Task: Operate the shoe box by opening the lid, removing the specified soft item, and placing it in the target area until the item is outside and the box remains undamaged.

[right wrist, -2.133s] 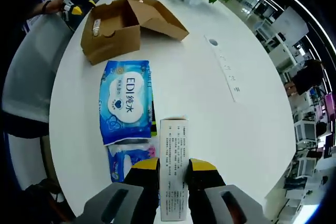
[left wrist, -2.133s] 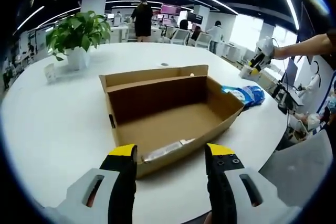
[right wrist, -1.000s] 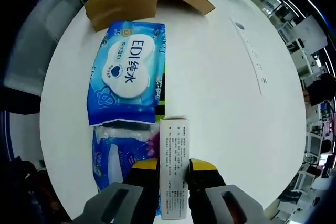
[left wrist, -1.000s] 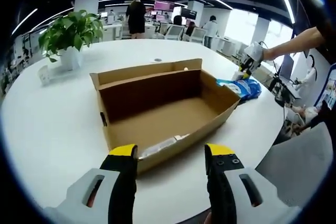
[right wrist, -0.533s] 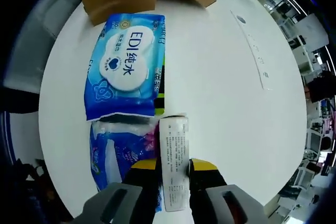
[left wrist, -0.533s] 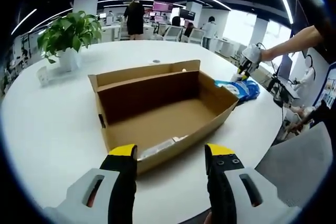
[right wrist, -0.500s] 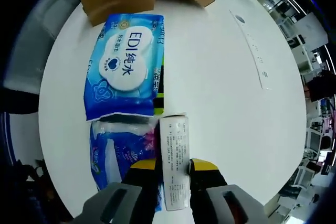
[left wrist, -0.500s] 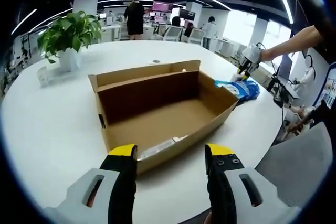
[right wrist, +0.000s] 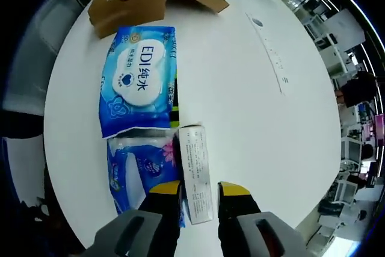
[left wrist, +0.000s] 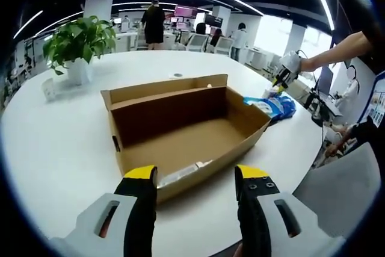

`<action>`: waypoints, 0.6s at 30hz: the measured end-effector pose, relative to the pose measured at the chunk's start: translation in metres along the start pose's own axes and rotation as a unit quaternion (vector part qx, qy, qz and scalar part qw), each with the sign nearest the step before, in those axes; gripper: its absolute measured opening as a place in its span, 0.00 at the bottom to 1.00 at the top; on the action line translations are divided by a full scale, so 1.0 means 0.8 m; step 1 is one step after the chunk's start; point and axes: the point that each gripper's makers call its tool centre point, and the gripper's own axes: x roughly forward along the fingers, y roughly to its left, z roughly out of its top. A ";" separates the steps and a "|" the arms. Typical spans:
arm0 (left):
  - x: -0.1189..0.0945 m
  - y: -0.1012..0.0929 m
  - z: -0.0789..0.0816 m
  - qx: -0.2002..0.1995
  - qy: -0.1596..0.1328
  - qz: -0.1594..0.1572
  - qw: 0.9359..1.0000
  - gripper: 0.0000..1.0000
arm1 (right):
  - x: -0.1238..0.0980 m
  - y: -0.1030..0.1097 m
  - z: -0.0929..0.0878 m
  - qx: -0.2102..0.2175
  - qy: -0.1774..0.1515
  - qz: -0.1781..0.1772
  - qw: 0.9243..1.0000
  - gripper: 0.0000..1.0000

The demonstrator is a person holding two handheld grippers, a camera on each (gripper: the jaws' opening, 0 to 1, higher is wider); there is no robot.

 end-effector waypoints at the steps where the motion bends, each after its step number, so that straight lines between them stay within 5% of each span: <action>1: 0.000 0.000 0.000 0.000 -0.001 -0.001 1.000 0.53 | 0.000 0.000 -0.001 0.000 0.001 -0.002 1.000 0.19; 11: -0.001 -0.009 0.007 0.001 -0.012 -0.012 1.000 0.53 | -0.028 0.002 0.005 0.022 -0.007 -0.024 0.999 0.19; 18: 0.000 -0.016 0.011 -0.004 -0.019 -0.025 0.999 0.53 | -0.051 0.018 0.035 0.060 -0.037 -0.039 0.997 0.19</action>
